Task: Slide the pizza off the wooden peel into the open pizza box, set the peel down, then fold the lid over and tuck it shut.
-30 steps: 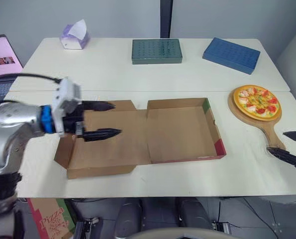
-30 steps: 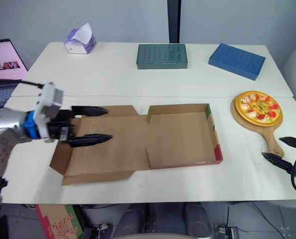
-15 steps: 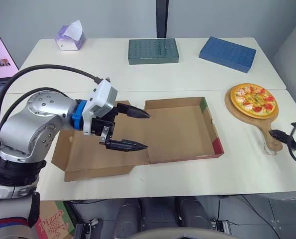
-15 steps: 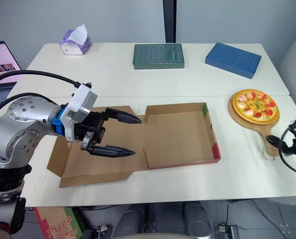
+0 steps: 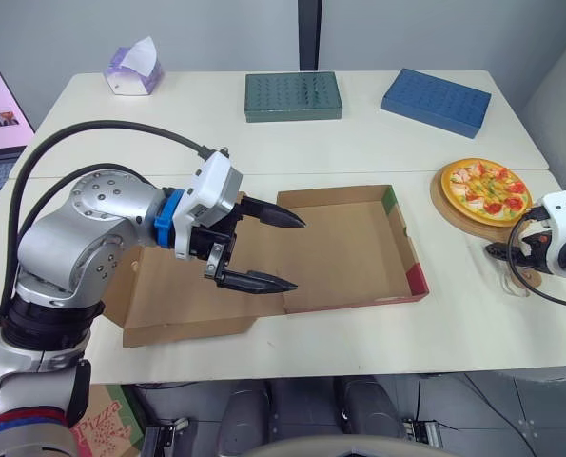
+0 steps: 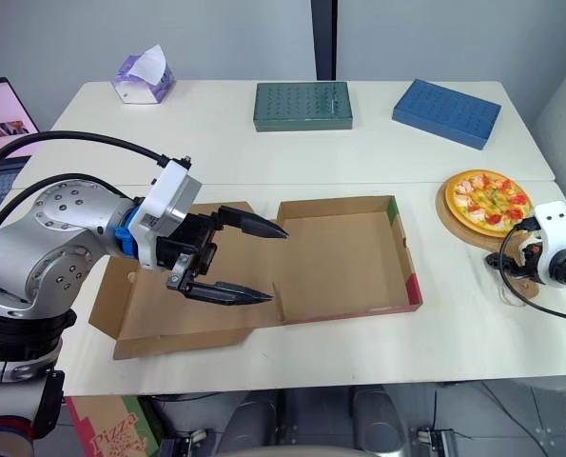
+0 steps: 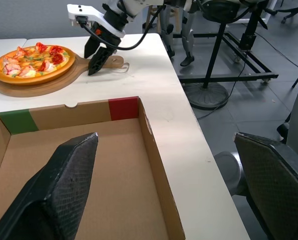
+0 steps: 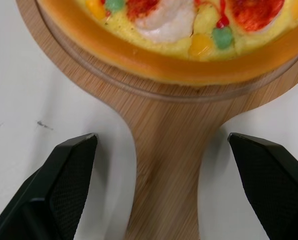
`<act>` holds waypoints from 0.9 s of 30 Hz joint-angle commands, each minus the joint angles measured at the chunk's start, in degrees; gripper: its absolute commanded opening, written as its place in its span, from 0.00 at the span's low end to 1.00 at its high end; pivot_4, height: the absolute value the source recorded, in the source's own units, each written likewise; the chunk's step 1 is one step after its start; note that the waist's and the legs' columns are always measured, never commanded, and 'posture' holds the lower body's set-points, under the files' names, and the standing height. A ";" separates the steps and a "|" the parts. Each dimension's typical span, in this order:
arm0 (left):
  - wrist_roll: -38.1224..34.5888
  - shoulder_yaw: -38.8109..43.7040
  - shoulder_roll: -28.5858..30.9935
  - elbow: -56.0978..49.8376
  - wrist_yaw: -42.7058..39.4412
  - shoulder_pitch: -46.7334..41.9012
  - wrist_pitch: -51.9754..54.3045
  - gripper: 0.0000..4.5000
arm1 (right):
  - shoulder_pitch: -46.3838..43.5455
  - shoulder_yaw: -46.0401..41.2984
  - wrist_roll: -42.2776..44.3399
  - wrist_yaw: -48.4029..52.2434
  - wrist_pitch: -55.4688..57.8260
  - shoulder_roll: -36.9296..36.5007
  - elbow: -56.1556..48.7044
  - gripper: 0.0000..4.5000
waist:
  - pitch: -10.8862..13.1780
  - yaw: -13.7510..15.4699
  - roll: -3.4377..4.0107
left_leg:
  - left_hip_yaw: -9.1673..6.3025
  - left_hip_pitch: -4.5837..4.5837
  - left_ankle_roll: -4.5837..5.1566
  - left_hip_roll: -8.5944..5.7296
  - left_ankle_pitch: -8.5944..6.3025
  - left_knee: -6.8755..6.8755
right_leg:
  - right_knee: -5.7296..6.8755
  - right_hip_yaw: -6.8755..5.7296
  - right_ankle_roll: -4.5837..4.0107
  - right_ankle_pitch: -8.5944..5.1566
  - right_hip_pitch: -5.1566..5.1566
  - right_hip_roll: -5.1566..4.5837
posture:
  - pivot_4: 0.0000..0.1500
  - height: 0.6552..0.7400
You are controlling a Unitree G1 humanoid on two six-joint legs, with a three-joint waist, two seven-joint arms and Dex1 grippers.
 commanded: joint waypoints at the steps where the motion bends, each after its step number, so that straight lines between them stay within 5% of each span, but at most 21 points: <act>1: -0.18 0.43 -0.03 -1.31 0.26 -0.98 -0.66 1.00 | -2.63 0.94 -1.65 1.46 -1.93 0.21 3.58 1.00 | 0.00 -0.06 0.00 | 0.00 0.00 0.00 0.00 0.00 0.00 | 0.00 0.00 0.00 0.00 0.00 0.00 | 1.00 1.00; 5: 0.20 0.42 0.16 -1.10 0.35 -0.70 -0.88 1.00 | -3.67 1.44 -1.67 2.68 -1.96 1.31 5.58 0.80 | 0.00 -0.27 0.00 | 0.00 0.02 0.00 0.00 0.00 0.00 | 0.02 0.00 0.00 0.00 0.01 0.00 | 1.00 1.00; 11: 1.23 1.24 1.20 0.62 0.12 -0.97 -1.50 1.00 | -3.48 0.43 -2.61 2.13 -3.83 2.23 6.33 0.37 | -0.02 -0.55 -0.03 | 0.00 0.10 0.00 0.00 0.00 0.02 | 0.03 0.01 0.01 0.01 0.08 0.01 | 1.00 1.00; 27: 1.34 9.76 7.91 2.13 3.84 6.98 -0.89 1.00 | 1.62 -9.65 -0.86 0.94 -19.52 0.95 -4.54 0.35 | 0.18 -0.86 0.28 | 0.05 0.06 0.00 0.00 0.00 0.02 | 0.13 0.08 0.03 0.01 -0.04 0.01 | 1.00 1.00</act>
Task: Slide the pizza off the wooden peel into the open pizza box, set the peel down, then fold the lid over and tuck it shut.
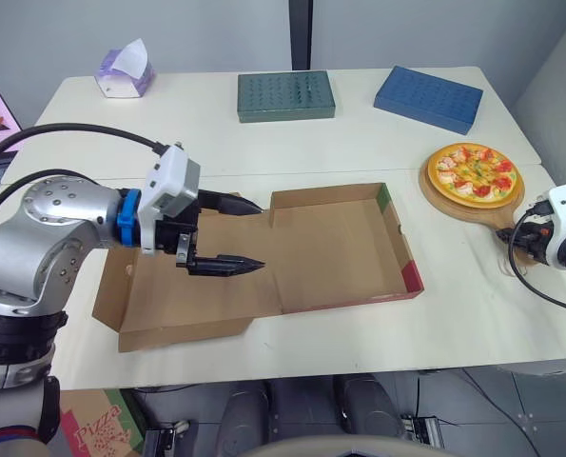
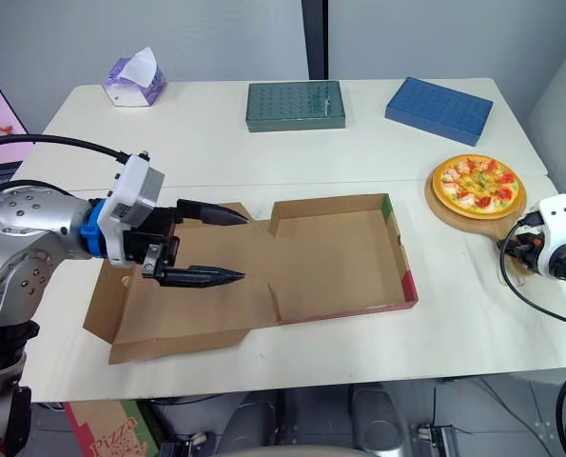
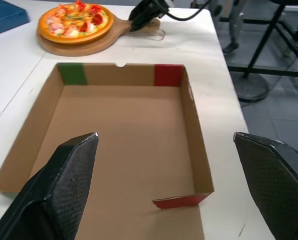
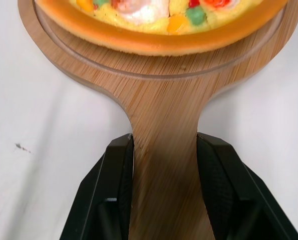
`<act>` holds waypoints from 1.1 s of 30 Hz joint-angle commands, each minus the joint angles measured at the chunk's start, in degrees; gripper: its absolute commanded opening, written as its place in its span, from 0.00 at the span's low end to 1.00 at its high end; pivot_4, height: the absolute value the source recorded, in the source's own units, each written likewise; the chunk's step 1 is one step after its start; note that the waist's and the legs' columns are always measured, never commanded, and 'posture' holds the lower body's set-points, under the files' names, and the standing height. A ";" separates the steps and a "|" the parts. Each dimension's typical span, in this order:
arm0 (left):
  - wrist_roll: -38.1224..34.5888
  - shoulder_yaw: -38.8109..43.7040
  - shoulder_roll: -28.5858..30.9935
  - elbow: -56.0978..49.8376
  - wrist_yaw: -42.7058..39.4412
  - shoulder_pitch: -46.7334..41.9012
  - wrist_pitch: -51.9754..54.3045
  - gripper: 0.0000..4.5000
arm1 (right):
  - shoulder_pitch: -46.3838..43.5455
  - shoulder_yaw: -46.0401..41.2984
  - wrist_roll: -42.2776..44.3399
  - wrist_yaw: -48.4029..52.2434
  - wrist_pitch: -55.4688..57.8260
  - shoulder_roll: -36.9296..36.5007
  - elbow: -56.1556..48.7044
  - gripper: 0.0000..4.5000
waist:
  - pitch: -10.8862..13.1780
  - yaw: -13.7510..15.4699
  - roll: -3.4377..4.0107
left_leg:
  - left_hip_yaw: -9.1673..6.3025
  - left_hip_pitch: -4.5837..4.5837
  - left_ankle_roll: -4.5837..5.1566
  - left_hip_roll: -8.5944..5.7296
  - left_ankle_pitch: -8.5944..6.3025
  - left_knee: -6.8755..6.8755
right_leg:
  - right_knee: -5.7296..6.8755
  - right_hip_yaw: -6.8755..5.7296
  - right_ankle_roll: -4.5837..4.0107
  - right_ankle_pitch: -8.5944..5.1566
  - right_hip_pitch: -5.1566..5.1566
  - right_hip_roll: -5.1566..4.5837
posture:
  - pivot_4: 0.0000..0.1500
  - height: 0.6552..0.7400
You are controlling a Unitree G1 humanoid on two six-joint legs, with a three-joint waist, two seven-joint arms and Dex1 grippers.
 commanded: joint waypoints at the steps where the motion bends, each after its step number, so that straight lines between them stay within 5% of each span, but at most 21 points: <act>1: -0.46 2.68 1.25 -1.13 0.89 0.46 -0.06 1.00 | -1.26 -3.99 1.07 0.90 -4.83 -2.51 -5.76 0.35 | 0.06 0.02 0.09 | 0.00 -0.01 0.00 0.00 0.00 0.00 | 0.00 0.00 0.00 0.00 0.00 0.00 | 1.00 1.00; 21: -1.46 8.87 6.28 -2.69 1.14 8.99 0.73 1.00 | -0.30 -0.08 5.46 16.38 -2.07 -9.15 -30.22 0.35 | 0.47 0.50 0.56 | -0.03 -0.11 0.00 0.00 0.00 -0.02 | 0.00 -0.03 -0.01 -0.01 -0.10 -0.01 | 1.00 1.00; 33: -1.28 7.84 6.46 -3.72 0.98 9.42 0.68 1.00 | 0.39 6.63 -2.52 18.76 -12.99 -11.02 -34.76 0.35 | 0.49 0.56 0.53 | -0.04 -0.15 0.00 0.00 0.00 -0.02 | -0.02 -0.06 -0.01 0.00 -0.13 -0.01 | 1.00 1.00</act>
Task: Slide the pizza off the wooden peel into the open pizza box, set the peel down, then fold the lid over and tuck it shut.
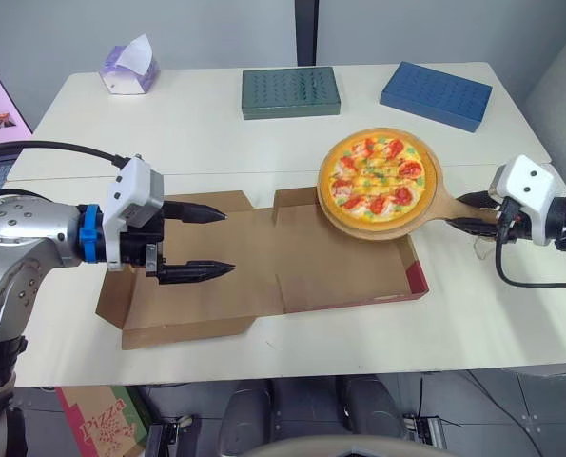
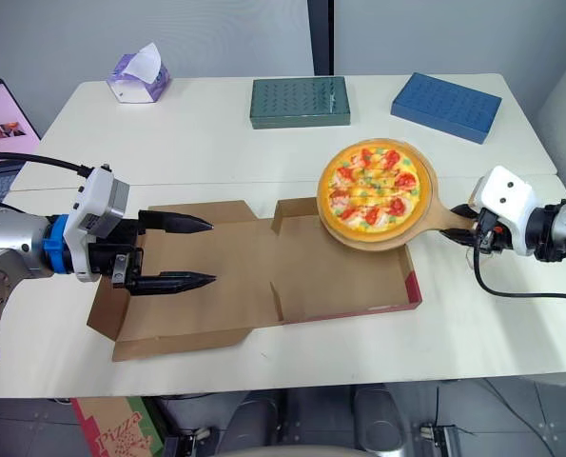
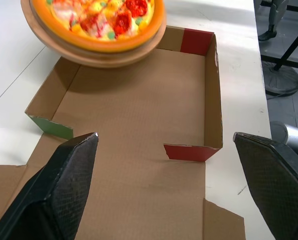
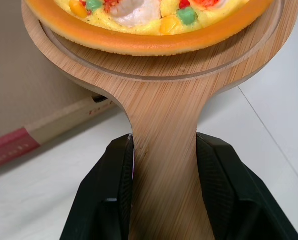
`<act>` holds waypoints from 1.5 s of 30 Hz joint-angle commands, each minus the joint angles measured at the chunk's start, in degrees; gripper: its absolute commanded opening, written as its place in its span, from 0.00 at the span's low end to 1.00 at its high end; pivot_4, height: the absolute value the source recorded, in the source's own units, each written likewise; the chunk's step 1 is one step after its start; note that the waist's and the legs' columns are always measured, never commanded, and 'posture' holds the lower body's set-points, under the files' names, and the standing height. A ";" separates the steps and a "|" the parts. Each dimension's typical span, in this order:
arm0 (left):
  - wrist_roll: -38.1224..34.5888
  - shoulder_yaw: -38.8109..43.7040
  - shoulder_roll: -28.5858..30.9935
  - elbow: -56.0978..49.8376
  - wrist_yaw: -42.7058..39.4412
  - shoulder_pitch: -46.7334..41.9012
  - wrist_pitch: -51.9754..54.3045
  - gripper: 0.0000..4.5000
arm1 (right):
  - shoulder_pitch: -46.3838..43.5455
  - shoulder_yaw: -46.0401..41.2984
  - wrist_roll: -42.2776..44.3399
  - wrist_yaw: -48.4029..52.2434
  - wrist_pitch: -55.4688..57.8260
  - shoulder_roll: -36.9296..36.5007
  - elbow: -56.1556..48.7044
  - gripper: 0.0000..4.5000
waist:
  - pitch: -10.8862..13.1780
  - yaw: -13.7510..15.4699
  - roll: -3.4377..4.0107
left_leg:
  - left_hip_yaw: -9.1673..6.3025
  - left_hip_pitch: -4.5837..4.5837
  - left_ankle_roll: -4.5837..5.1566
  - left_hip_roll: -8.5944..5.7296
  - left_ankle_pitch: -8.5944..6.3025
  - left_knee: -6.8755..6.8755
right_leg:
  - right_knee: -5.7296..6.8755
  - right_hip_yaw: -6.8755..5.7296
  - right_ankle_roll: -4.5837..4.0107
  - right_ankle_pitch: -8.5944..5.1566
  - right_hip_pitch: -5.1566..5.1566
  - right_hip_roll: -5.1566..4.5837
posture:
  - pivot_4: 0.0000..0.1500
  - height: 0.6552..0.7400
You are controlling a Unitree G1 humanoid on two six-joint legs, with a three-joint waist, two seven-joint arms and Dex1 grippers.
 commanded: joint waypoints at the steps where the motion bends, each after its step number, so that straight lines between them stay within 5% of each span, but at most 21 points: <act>1: -0.67 0.90 1.02 -1.86 -0.38 0.18 -0.37 1.00 | -1.97 -1.14 -2.49 -0.16 -5.92 -1.82 -2.65 0.35 | 0.00 -0.03 0.00 | 0.00 0.00 0.00 0.00 0.00 0.00 | 0.00 0.00 0.00 0.00 0.00 0.00 | 1.00 1.00; 19: -0.15 -0.22 0.89 -2.13 -0.85 -0.18 -0.84 1.00 | -6.73 0.06 -9.53 -1.97 -13.08 -2.03 2.03 0.35 | 0.00 -0.06 -0.01 | 0.00 0.01 0.00 0.00 0.00 0.00 | 0.03 0.00 -0.01 0.01 -0.01 0.00 | 1.00 1.00; 29: -0.15 -1.28 -0.11 -1.11 -1.29 -1.93 -1.24 1.00 | -10.44 -6.89 -8.27 -3.92 -12.29 -4.15 9.68 0.35 | 0.01 -0.04 -0.01 | 0.01 0.00 0.00 0.00 0.00 0.01 | 0.04 0.00 -0.02 0.01 -0.01 -0.01 | 1.00 1.00; 35: -1.65 -2.15 -2.87 -1.16 -0.53 -4.69 -0.95 1.00 | -1.81 -17.38 -3.78 -5.22 -2.23 -2.89 7.55 0.35 | 0.01 0.29 -0.03 | -0.03 0.00 0.00 0.00 0.00 0.01 | 0.07 -0.02 -0.02 0.01 0.02 -0.01 | 1.00 1.00; 45: -3.10 -6.30 -9.44 -2.34 2.24 -11.39 0.31 1.00 | 18.43 -31.93 2.52 -14.64 18.51 9.69 -6.72 0.35 | -0.01 0.56 -0.01 | -0.01 0.05 0.00 -0.02 0.00 0.12 | 0.16 0.02 -0.02 0.01 0.06 0.00 | 1.00 1.00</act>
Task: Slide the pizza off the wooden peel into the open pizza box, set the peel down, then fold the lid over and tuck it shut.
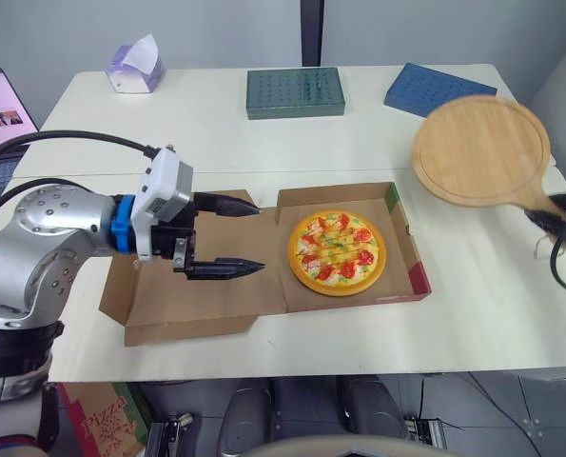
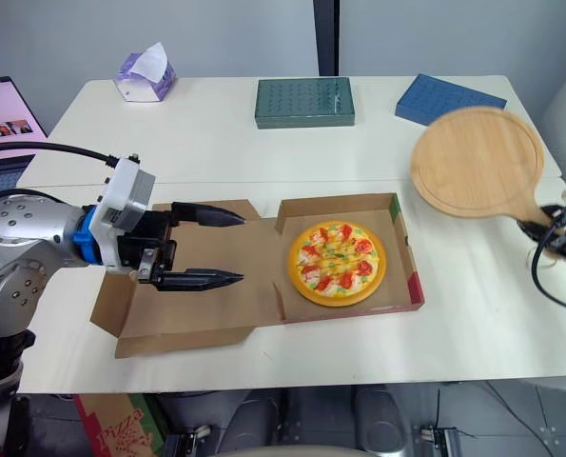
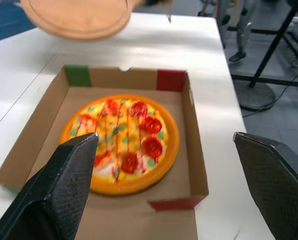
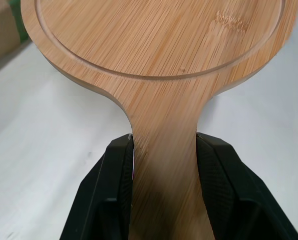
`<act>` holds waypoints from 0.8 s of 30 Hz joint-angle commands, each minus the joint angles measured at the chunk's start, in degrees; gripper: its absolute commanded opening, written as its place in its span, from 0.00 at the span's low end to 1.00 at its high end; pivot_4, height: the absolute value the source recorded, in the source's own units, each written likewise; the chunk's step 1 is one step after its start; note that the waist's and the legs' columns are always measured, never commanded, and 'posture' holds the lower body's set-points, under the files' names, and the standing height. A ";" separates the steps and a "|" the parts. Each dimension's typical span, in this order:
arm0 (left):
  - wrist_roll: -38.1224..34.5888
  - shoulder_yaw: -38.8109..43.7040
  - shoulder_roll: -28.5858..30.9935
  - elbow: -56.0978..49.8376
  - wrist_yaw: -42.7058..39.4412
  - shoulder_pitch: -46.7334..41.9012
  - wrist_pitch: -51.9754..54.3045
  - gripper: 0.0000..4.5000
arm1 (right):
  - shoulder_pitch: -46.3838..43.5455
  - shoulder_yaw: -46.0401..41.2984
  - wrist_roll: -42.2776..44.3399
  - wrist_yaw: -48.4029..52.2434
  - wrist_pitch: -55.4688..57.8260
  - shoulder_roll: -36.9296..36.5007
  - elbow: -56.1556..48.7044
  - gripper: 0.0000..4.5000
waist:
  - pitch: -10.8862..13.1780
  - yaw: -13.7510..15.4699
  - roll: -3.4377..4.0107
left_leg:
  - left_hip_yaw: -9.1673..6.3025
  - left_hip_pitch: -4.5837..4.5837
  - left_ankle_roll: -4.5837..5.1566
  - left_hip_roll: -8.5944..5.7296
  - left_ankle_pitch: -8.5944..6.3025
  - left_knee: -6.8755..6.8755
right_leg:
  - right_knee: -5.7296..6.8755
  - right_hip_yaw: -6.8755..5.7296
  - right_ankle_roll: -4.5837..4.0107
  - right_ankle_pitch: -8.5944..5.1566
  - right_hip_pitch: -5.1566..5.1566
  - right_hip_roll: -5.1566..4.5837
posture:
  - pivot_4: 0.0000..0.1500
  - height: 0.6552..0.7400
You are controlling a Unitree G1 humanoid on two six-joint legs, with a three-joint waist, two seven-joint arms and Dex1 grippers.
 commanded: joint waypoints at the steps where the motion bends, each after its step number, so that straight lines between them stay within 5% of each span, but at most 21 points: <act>1: -0.78 -1.08 -1.60 -1.15 1.40 -2.72 0.17 1.00 | 0.65 -4.43 1.77 -5.64 4.01 2.74 -5.16 0.35 | 0.00 -0.24 0.00 | 0.00 0.03 0.00 0.00 0.00 0.00 | 0.01 0.01 0.00 0.00 0.02 0.00 | 1.00 1.00; 18: 1.72 -6.19 -6.41 0.15 1.70 -6.14 -1.24 1.00 | 1.51 -1.03 3.62 -16.36 11.27 8.72 0.41 0.35 | -0.01 -0.24 0.01 | -0.02 -0.02 0.00 -0.01 0.00 0.10 | 0.00 0.00 0.02 0.00 0.05 0.01 | 1.00 1.00; 24: 2.06 -5.84 -6.58 0.18 1.84 -5.87 -1.47 1.00 | 4.73 -4.46 7.03 -15.36 14.67 7.95 -1.85 0.80 | -0.01 -0.18 0.01 | -0.04 -0.01 0.00 -0.01 0.00 0.12 | 0.00 -0.02 0.02 0.00 0.07 0.01 | 1.00 1.00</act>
